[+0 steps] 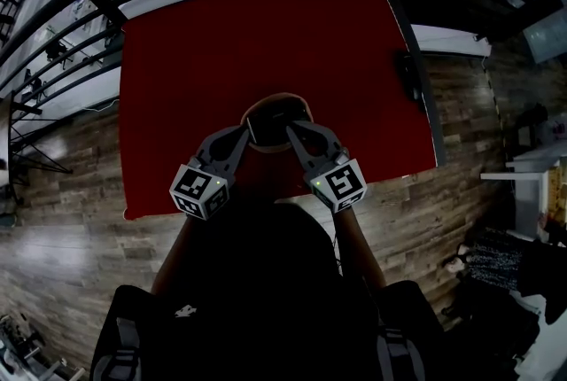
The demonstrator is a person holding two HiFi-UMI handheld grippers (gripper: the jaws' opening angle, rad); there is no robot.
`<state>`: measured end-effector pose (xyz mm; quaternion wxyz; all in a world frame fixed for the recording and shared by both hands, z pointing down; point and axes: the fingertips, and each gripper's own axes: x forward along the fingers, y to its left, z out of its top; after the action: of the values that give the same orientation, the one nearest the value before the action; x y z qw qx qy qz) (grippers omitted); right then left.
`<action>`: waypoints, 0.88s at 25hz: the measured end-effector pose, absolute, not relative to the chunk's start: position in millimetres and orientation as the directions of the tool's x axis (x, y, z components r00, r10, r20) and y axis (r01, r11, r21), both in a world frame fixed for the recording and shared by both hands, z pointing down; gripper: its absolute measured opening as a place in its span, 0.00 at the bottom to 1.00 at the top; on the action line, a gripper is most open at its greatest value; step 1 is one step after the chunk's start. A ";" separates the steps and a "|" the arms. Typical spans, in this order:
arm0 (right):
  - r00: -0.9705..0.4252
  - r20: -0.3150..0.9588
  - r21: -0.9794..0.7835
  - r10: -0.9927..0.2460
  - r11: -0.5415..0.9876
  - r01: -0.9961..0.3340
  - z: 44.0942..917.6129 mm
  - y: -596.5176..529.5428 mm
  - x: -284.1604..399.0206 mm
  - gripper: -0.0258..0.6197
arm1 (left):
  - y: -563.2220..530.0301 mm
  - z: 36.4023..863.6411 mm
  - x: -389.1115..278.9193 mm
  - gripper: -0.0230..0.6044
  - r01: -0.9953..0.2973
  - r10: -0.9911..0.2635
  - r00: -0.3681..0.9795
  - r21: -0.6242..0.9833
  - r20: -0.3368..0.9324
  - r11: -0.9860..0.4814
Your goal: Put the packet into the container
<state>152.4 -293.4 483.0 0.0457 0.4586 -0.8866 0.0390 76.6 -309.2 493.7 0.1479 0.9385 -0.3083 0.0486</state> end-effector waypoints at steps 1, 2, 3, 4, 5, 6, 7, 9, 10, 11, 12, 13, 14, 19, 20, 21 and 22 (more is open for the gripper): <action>-0.577 0.123 -0.028 -0.807 0.578 -0.815 482.9 -292.7 151.3 0.07 | -308.4 492.4 78.4 0.05 -0.590 -0.560 0.808 0.251 0.186 -0.768; -0.578 0.126 -0.030 -0.806 0.579 -0.815 482.7 -292.2 150.7 0.07 | -307.6 491.1 80.1 0.05 -0.586 -0.555 0.810 0.256 0.189 -0.769; -0.577 0.128 -0.031 -0.806 0.579 -0.815 482.8 -291.8 150.6 0.07 | -307.1 490.4 81.1 0.05 -0.583 -0.552 0.812 0.259 0.190 -0.770; -0.576 0.126 -0.031 -0.808 0.577 -0.816 483.1 -291.7 151.0 0.07 | -306.7 490.2 81.7 0.05 -0.581 -0.549 0.814 0.263 0.190 -0.770; -0.574 0.120 -0.029 -0.810 0.575 -0.818 483.7 -291.8 151.8 0.07 | -306.2 490.2 82.2 0.05 -0.579 -0.548 0.815 0.266 0.190 -0.770; -0.573 0.115 -0.027 -0.812 0.574 -0.819 484.2 -292.1 152.4 0.07 | -305.8 490.4 82.5 0.05 -0.578 -0.547 0.816 0.266 0.189 -0.771; -0.573 0.113 -0.025 -0.812 0.574 -0.819 484.4 -292.3 152.6 0.07 | -305.9 491.0 82.3 0.05 -0.579 -0.547 0.816 0.262 0.188 -0.772; -0.574 0.115 -0.021 -0.811 0.576 -0.817 484.0 -292.7 152.7 0.07 | -307.7 493.4 80.0 0.05 -0.585 -0.557 0.811 0.248 0.180 -0.772; -0.575 0.115 -0.019 -0.810 0.577 -0.817 483.6 -292.7 152.8 0.07 | -308.6 494.1 79.0 0.05 -0.588 -0.561 0.809 0.243 0.176 -0.771; -0.575 0.116 -0.018 -0.810 0.577 -0.817 483.4 -292.6 152.8 0.07 | -308.9 494.2 78.5 0.05 -0.590 -0.563 0.808 0.241 0.175 -0.771; -0.575 0.117 -0.018 -0.810 0.577 -0.817 483.4 -292.5 152.7 0.07 | -308.8 494.1 78.3 0.05 -0.590 -0.564 0.807 0.239 0.175 -0.771; -0.575 0.120 -0.020 -0.810 0.577 -0.817 483.5 -292.3 152.4 0.07 | -308.9 494.1 78.1 0.05 -0.591 -0.564 0.807 0.238 0.176 -0.771; -0.575 0.124 -0.026 -0.809 0.577 -0.816 483.5 -292.1 152.0 0.07 | -309.0 494.4 77.9 0.05 -0.591 -0.564 0.807 0.237 0.177 -0.771; -0.572 0.111 -0.025 -0.813 0.573 -0.819 483.4 -293.7 153.7 0.07 | -310.1 494.8 75.7 0.05 -0.596 -0.569 0.803 0.231 0.177 -0.769; -0.572 0.110 -0.024 -0.813 0.573 -0.819 483.4 -293.8 153.8 0.07 | -309.9 494.6 75.6 0.05 -0.596 -0.569 0.803 0.228 0.178 -0.770; -0.572 0.110 -0.023 -0.813 0.573 -0.819 483.5 -293.8 153.9 0.07 | -309.5 494.1 76.0 0.05 -0.596 -0.568 0.803 0.228 0.179 -0.770; -0.572 0.111 -0.022 -0.813 0.573 -0.819 483.7 -293.9 154.1 0.07 | -309.1 493.3 76.8 0.05 -0.594 -0.565 0.805 0.231 0.181 -0.771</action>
<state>154.1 -293.9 483.7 0.0442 0.4605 -0.8859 0.0355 76.8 -309.1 493.3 0.1393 0.9397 -0.3083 0.0506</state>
